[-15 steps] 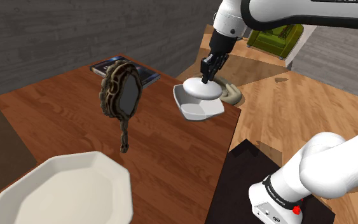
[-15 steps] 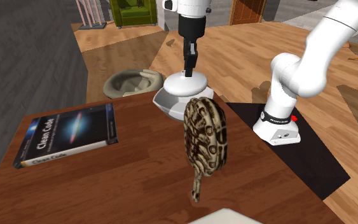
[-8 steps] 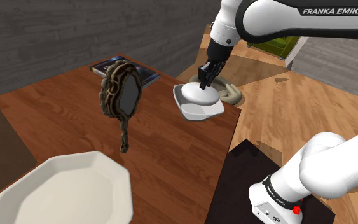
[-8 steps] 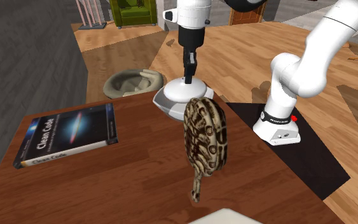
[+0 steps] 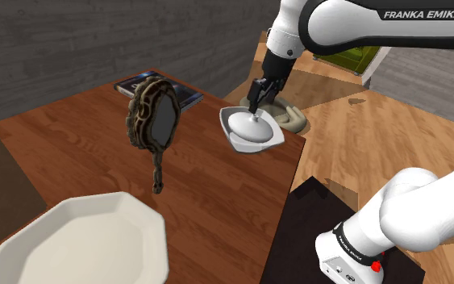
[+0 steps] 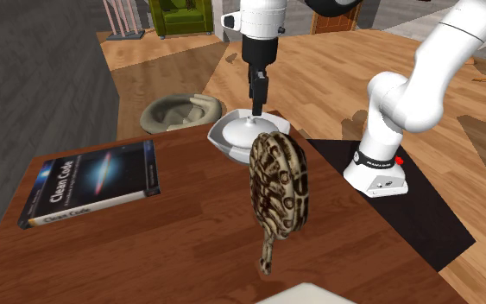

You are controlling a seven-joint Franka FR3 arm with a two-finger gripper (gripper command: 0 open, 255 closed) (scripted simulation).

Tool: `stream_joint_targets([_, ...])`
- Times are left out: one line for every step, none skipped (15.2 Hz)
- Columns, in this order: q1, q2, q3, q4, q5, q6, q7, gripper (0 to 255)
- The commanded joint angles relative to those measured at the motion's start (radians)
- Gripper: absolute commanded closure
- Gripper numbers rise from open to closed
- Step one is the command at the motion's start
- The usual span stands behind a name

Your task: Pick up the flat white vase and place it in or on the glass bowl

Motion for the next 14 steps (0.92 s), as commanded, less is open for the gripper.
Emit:
stream_joint_targets([0.0, 0.0, 0.0, 0.0, 0.0, 0.0, 0.0, 0])
stream_joint_targets([0.0, 0.0, 0.0, 0.0, 0.0, 0.0, 0.0, 0])
stream_joint_targets([0.0, 0.0, 0.0, 0.0, 0.0, 0.0, 0.0, 0])
stream_joint_targets([0.0, -0.003, -0.001, 0.031, 0.0, -0.034, 0.0, 0])
stream_joint_targets([0.0, -0.004, -0.001, 0.063, 0.0, -0.068, 0.0, 0])
stream_joint_targets([0.0, -0.004, -0.002, 0.097, 0.0, -0.101, 0.0, 0])
stream_joint_targets([-0.001, -0.004, -0.002, 0.124, -0.001, -0.128, 0.0, 0])
stream_joint_targets([-0.001, -0.004, -0.002, 0.124, -0.001, -0.128, 0.0, 0])
stream_joint_targets([-0.001, -0.004, -0.002, 0.124, -0.001, -0.128, 0.0, 0])
stream_joint_targets([-0.001, -0.004, -0.002, 0.124, -0.001, -0.128, 0.0, 0])
stream_joint_targets([-0.001, -0.004, -0.002, 0.124, -0.001, -0.128, 0.0, 0])
stream_joint_targets([-0.001, -0.004, -0.002, 0.124, -0.001, -0.128, 0.0, 0])
stream_joint_targets([-0.001, -0.004, -0.002, 0.124, -0.001, -0.128, 0.0, 0])
stream_joint_targets([-0.001, -0.004, -0.002, 0.124, -0.001, -0.128, 0.0, 0])
